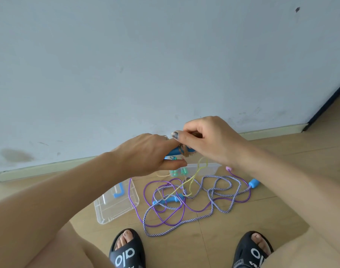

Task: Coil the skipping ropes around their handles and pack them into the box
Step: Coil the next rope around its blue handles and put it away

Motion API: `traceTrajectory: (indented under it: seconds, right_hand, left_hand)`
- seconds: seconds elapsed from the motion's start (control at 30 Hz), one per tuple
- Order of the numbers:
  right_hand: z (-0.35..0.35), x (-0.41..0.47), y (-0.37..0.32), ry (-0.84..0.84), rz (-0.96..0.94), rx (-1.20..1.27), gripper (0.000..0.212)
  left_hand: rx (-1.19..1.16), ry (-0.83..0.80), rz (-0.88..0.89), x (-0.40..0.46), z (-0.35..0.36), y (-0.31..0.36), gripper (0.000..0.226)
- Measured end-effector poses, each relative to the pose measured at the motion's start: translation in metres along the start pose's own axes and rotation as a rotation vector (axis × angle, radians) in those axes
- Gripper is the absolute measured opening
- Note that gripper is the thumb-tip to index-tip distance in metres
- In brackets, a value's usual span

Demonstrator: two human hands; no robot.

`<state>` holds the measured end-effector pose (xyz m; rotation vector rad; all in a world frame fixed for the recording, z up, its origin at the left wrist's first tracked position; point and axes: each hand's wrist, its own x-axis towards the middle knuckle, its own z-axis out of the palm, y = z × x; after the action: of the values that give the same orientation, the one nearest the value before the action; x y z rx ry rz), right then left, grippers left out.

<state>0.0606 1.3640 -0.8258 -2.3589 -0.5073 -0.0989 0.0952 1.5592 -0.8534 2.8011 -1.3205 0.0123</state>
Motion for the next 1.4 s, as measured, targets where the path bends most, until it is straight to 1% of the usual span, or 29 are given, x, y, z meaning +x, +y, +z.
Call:
traceTrajectory:
  seconds: [0.1,0.2,0.27,0.33,0.43,0.5,0.57,0.6,0.67,0.7,0.8,0.9,0.97,1.03,1.07,1.13,1.23,1.33,1.4]
  right_hand:
    - [-0.005,0.001,-0.001,0.006,0.034,0.074,0.048]
    - [-0.003,0.002,0.004,0.052,0.029,0.095,0.052]
    - [-0.001,0.004,0.005,0.054,0.037,0.123,0.054]
    - [0.003,0.007,0.008,0.007,0.095,0.241,0.055]
    - [0.010,0.010,0.011,-0.024,0.214,0.508,0.053]
    - [0.012,0.010,0.010,-0.040,0.267,0.621,0.050]
    - [0.013,0.008,0.006,-0.051,0.347,0.700,0.046]
    - [0.014,0.007,0.004,-0.043,0.393,0.701,0.043]
    - [0.019,0.007,0.004,-0.025,0.476,0.618,0.039]
    - [0.022,0.007,0.006,-0.015,0.524,0.572,0.039]
    - [0.032,0.007,0.006,0.025,0.637,0.531,0.038]
    - [0.039,0.004,0.004,0.089,0.684,0.524,0.040]
    - [0.043,-0.001,-0.002,0.106,0.661,0.421,0.048]
    - [0.050,-0.010,-0.011,0.056,0.543,0.229,0.050]
    - [0.053,-0.013,-0.016,0.022,0.466,0.125,0.048]
    - [0.049,-0.014,-0.021,0.033,0.353,-0.052,0.046]
    - [0.031,-0.007,-0.014,0.133,0.198,-0.238,0.050]
    - [0.018,-0.004,-0.013,0.126,0.074,-0.323,0.053]
    - [0.014,0.002,-0.009,0.156,0.050,-0.330,0.056]
  left_hand:
    - [-0.023,0.128,0.080,-0.003,0.000,0.006,0.046]
    - [-0.026,0.258,0.171,-0.005,-0.004,0.012,0.041]
    - [-0.020,0.288,0.202,-0.007,-0.008,0.018,0.037]
    - [-0.028,0.333,0.202,-0.007,-0.011,0.021,0.032]
    - [-0.103,0.366,0.117,-0.007,-0.018,0.022,0.022]
    - [-0.166,0.357,0.074,-0.006,-0.020,0.022,0.018]
    - [-0.236,0.354,0.040,-0.005,-0.019,0.021,0.010]
    - [-0.274,0.360,0.006,-0.004,-0.019,0.020,0.013]
    - [-0.331,0.379,-0.087,0.000,-0.018,0.017,0.027]
    - [-0.336,0.380,-0.132,0.002,-0.017,0.015,0.029]
    - [-0.287,0.367,-0.194,0.006,-0.013,0.009,0.025]
    - [-0.274,0.345,-0.210,0.012,-0.007,0.009,0.022]
    - [-0.259,0.344,-0.289,0.016,-0.008,0.004,0.020]
    - [-0.164,0.296,-0.383,0.017,-0.008,-0.009,0.017]
    - [-0.094,0.249,-0.396,0.017,-0.006,-0.014,0.015]
    - [0.026,0.165,-0.355,0.015,0.000,-0.020,0.014]
    - [0.174,0.074,-0.300,0.015,0.007,-0.021,0.013]
    - [0.262,0.003,-0.246,0.016,0.015,-0.016,0.013]
    - [0.295,-0.014,-0.187,0.016,0.017,-0.007,0.014]
